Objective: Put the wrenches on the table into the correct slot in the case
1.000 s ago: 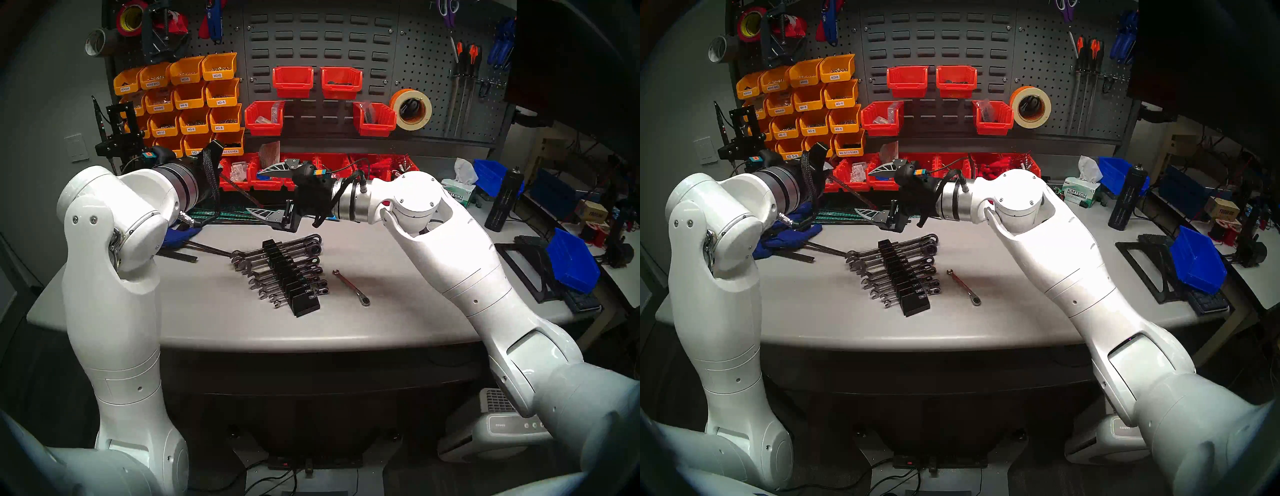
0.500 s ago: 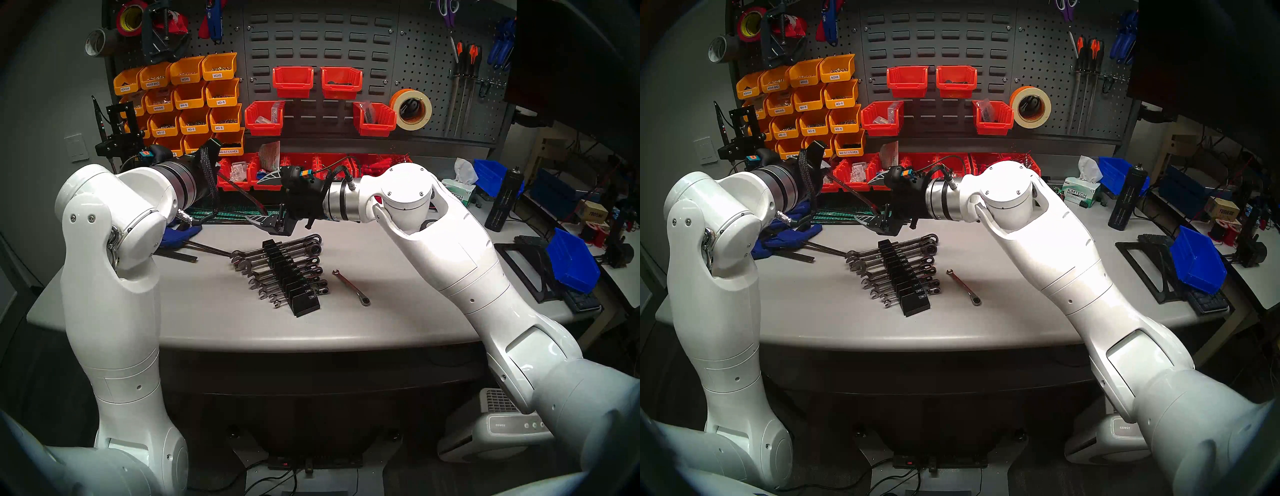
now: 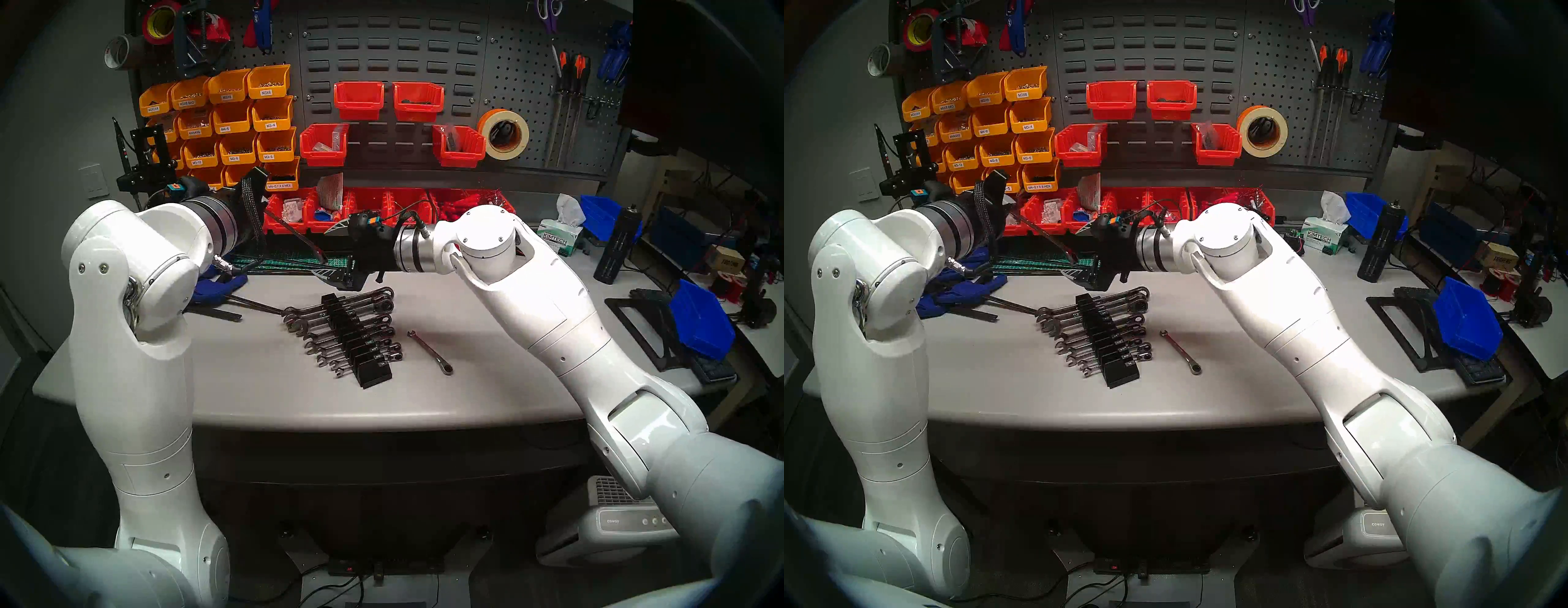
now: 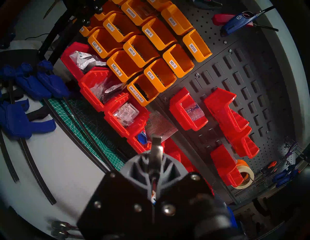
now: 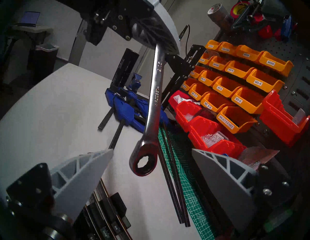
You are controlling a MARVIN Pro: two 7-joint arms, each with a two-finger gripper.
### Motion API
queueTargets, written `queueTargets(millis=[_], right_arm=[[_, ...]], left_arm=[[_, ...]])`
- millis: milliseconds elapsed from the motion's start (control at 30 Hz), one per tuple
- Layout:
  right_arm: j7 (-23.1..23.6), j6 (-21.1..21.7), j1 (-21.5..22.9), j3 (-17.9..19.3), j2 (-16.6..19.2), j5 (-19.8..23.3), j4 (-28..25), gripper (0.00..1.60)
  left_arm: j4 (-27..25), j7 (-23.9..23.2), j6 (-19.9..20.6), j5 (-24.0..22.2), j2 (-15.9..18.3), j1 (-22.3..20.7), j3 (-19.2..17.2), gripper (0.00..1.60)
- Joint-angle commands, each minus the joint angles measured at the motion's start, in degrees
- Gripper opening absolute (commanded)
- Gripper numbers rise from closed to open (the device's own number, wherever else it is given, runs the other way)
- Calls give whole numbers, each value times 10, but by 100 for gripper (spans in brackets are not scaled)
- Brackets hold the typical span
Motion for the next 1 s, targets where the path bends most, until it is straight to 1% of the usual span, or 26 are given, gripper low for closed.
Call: queueTargets(millis=[0, 200, 467, 500, 567, 600, 667, 700, 733, 767, 867, 900, 933, 967], right_arm=[[1, -31, 39, 4, -33, 3, 13, 160], [6, -50, 45, 5, -44, 5, 32, 160], [15, -69, 49, 1, -50, 5, 44, 160], [17, -71, 51, 0, -51, 4, 47, 156], [19, -75, 52, -1, -53, 4, 51, 141], [22, -75, 53, -2, -53, 2, 53, 139], [24, -79, 54, -3, -53, 1, 56, 102], [26, -80, 56, -5, -53, -2, 57, 102], [27, -82, 57, -6, -53, -3, 59, 72], [27, -82, 57, -6, -54, -3, 60, 62], [29, -86, 59, -9, -54, -8, 64, 55], [29, -87, 60, -9, -54, -9, 65, 49], [29, -88, 60, -10, -54, -10, 65, 48], [30, -89, 61, -10, -54, -11, 66, 40]], left_arm=[[-17, -5, 0, -5, 1, -17, -1, 0], [-12, -3, -1, -6, 2, -19, -1, 0], [-8, -3, -2, -5, 3, -19, 5, 0], [-8, -3, -3, -5, 3, -19, 5, 0], [-8, -2, -3, -6, 3, -19, 6, 0], [-8, -2, -3, -6, 4, -19, 6, 0], [-7, -2, -4, -5, 4, -19, 7, 0], [-7, -2, -5, -5, 4, -19, 6, 0], [-7, -2, -5, -5, 5, -19, 6, 0], [-8, -2, -6, -5, 5, -19, 6, 0], [-8, -2, -7, -6, 5, -19, 5, 0], [-8, -2, -8, -6, 5, -19, 5, 0], [-8, -2, -8, -6, 5, -19, 5, 0], [-8, -2, -8, -6, 6, -19, 5, 0]])
